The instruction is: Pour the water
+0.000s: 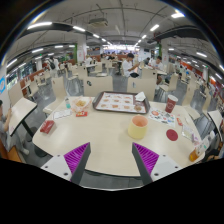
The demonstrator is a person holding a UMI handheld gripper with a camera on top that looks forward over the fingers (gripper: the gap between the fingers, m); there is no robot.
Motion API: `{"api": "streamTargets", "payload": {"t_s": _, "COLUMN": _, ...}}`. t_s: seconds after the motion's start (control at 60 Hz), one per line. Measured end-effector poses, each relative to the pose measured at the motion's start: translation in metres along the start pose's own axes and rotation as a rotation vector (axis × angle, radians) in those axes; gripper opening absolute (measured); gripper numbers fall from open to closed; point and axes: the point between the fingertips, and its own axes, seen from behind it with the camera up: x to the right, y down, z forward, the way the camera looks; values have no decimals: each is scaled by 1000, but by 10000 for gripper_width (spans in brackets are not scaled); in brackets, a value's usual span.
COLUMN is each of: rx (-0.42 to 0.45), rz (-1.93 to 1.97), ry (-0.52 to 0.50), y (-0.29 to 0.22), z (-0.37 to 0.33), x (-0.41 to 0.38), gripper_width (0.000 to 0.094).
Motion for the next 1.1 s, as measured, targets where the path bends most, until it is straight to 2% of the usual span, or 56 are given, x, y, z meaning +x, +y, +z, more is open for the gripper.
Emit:
{"api": "streamTargets", "payload": {"t_s": 0.083, "rx": -4, "rz": 10, "ry": 22, "y": 5, "z": -6, "x": 15, "gripper_width": 841}}
{"api": "streamTargets", "payload": {"t_s": 0.25, "rx": -17, "rz": 29, "ry": 73, "y": 36, "z": -11, "x": 98, "gripper_width": 841}}
{"api": "streamTargets", "payload": {"t_s": 0.45, "rx": -66, "rz": 67, "ry": 186, "y": 97, "z": -24, "x": 219, "gripper_width": 840}}
{"api": "streamTargets", "payload": {"t_s": 0.667, "rx": -70, "rz": 106, "ry": 297, "y": 146, "z": -28, "x": 354, "gripper_width": 839}}
{"api": "streamTargets", "payload": {"t_s": 0.8, "rx": -27, "rz": 132, "ry": 326, "y": 149, "z": -16, "x": 415, "gripper_width": 841}}
{"api": "streamTargets", "payload": {"t_s": 1.05, "rx": 92, "rz": 138, "ry": 334, "y": 113, "z": 32, "x": 477, "gripper_width": 842}}
{"api": "streamTargets", "payload": {"t_s": 1.1, "rx": 115, "rz": 131, "ry": 322, "y": 105, "z": 43, "x": 479, "gripper_width": 790}}
